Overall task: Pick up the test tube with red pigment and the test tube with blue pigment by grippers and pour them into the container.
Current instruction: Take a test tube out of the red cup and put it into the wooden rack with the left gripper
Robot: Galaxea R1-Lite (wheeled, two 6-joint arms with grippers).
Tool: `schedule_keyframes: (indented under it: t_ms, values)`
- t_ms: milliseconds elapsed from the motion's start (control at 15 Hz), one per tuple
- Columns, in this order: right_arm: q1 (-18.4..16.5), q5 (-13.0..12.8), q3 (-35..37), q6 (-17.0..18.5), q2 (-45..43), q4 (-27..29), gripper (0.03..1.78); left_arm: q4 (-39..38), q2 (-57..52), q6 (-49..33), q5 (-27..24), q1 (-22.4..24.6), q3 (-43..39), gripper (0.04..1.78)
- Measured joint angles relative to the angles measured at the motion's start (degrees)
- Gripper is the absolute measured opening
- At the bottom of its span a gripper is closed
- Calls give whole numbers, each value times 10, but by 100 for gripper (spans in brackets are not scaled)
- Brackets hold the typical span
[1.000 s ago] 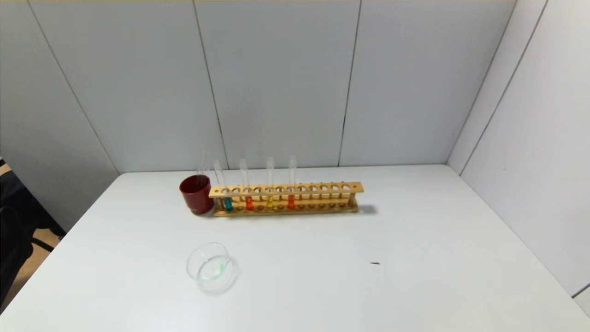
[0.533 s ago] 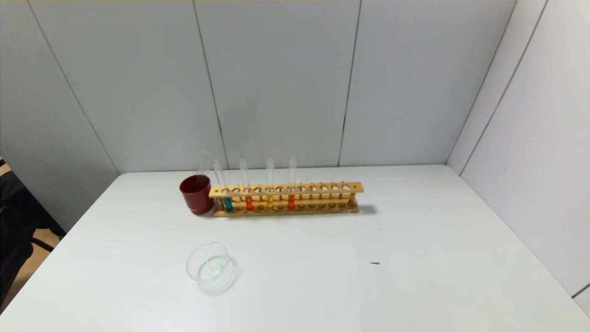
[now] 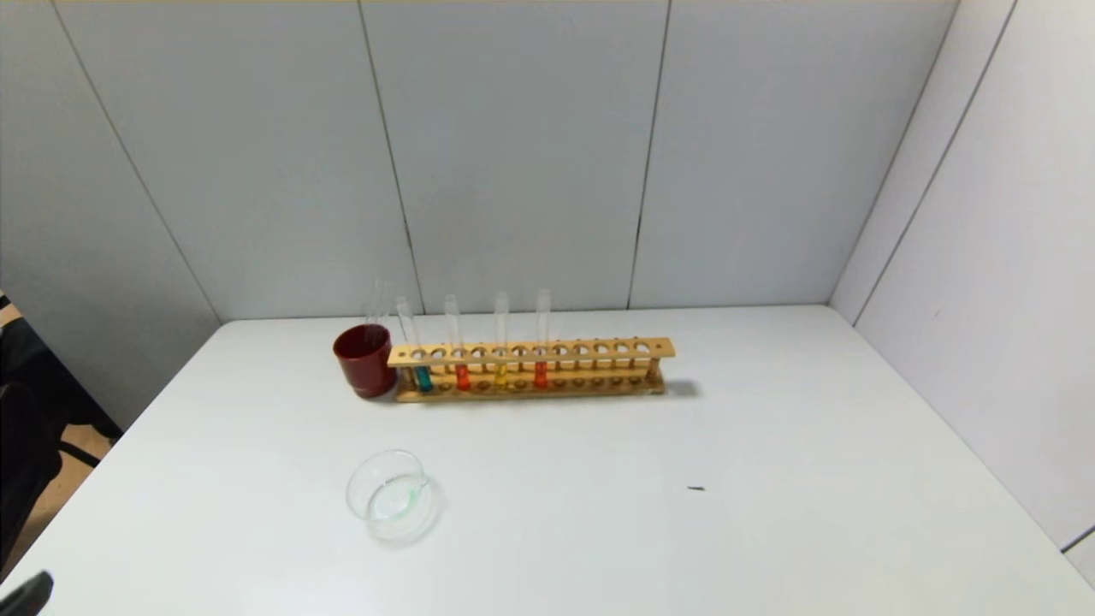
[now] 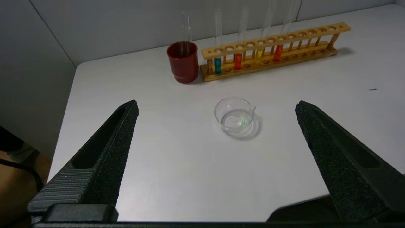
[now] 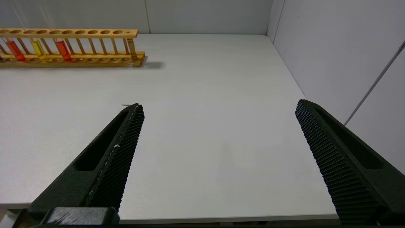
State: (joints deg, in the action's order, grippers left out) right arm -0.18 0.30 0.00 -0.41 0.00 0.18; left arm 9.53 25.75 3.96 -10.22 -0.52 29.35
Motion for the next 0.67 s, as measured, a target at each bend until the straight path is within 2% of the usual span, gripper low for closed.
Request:
schedule_keyframes:
  t_ms: [267, 667]
  values:
    - [0, 0, 0, 0, 0, 0, 175, -96, 183, 0, -8, -1, 58, 175]
    - [0, 0, 0, 0, 0, 0, 175, -263, 422, -3, -30, -8, 80, 175]
